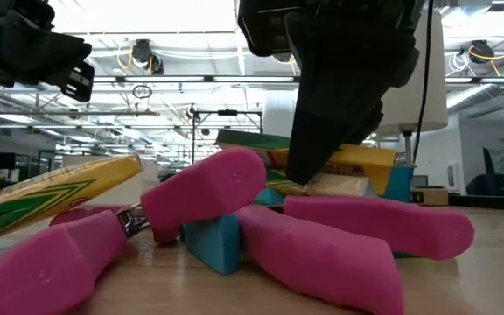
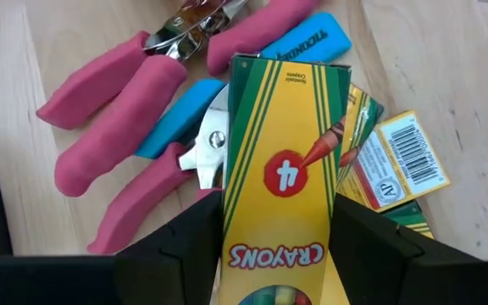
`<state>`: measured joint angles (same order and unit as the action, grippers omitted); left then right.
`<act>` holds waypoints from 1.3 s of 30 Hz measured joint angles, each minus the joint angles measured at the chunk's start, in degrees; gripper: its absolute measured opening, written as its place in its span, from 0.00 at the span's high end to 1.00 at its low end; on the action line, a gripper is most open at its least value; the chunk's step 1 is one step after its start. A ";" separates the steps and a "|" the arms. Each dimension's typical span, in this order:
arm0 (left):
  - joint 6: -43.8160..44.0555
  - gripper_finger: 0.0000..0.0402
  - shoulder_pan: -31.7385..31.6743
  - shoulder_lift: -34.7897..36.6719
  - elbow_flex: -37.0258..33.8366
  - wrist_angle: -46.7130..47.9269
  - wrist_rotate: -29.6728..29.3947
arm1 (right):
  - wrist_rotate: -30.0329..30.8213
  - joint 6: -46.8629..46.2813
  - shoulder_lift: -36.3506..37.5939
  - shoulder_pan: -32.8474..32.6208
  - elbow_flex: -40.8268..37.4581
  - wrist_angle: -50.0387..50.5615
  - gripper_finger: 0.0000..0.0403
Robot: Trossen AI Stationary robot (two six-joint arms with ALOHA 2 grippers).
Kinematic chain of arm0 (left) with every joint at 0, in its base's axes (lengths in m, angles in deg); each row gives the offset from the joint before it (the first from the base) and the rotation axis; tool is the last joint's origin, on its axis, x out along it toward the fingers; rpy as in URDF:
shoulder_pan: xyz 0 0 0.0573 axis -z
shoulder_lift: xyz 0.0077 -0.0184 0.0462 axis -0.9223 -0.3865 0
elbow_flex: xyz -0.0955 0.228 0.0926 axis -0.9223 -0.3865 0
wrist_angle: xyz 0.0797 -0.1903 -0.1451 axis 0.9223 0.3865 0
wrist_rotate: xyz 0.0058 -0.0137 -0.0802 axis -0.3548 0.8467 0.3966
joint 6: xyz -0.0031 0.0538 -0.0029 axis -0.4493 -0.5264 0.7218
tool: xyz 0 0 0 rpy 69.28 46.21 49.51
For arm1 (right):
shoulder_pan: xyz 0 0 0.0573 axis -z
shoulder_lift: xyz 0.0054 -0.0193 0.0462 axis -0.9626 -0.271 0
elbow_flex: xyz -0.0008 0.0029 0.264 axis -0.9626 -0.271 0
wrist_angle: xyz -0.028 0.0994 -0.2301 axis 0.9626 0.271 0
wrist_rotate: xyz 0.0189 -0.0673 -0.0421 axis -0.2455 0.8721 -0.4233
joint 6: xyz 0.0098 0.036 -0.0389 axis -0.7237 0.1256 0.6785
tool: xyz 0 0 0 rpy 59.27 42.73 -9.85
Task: Pick & Place School Supplies
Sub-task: Put the crayon box into the blue bin
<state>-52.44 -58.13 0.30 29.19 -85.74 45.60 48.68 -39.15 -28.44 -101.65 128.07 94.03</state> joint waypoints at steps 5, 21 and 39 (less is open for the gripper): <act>0.00 0.88 0.01 0.00 0.00 0.01 0.00 | 0.08 1.46 0.16 0.19 -1.14 -1.36 0.52; 0.02 0.88 -0.01 -0.01 0.00 0.01 0.00 | -2.95 2.34 0.31 1.15 -4.83 -6.45 0.45; 0.00 0.88 -0.01 0.01 0.00 -0.01 0.00 | -5.92 5.56 3.57 3.41 -4.98 -4.73 0.36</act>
<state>-52.44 -58.14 0.31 29.19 -85.75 45.60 42.76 -33.59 -24.87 -98.24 123.08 89.30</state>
